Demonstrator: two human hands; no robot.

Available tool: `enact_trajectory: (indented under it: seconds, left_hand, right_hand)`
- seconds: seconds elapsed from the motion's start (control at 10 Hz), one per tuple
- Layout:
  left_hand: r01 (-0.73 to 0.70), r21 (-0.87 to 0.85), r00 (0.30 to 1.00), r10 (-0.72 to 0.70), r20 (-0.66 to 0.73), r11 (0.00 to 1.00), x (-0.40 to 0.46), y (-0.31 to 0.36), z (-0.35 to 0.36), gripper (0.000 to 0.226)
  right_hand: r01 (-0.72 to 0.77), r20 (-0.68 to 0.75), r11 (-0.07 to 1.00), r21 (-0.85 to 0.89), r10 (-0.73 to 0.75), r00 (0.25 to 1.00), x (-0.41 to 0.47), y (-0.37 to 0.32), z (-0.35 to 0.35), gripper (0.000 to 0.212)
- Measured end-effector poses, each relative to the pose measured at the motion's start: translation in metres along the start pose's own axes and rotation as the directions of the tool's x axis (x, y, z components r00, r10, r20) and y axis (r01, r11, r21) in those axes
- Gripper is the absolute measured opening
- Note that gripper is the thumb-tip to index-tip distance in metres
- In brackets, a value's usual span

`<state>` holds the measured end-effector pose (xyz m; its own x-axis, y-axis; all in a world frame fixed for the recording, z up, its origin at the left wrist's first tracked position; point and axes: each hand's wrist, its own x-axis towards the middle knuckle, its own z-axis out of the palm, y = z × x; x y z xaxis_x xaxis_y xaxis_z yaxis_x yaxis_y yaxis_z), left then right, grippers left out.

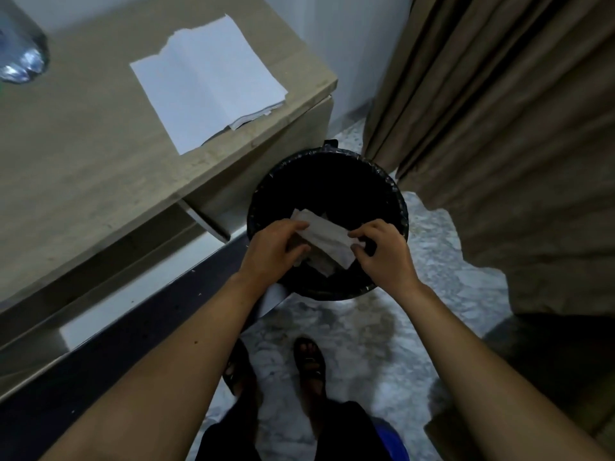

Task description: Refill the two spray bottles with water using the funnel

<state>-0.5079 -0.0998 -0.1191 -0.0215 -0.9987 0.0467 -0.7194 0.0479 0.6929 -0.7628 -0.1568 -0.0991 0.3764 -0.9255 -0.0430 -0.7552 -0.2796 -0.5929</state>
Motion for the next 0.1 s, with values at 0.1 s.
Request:
enact_trajectory:
  seconds: [0.1]
  left_hand:
    - [-0.001,-0.002,0.998,0.000,-0.066,1.000,-0.0063,-0.0045,-0.0023,0.041]
  right_hand:
    - [0.005,-0.015,1.000,-0.020,-0.005,1.000,-0.0021,0.0011,0.0042,0.017]
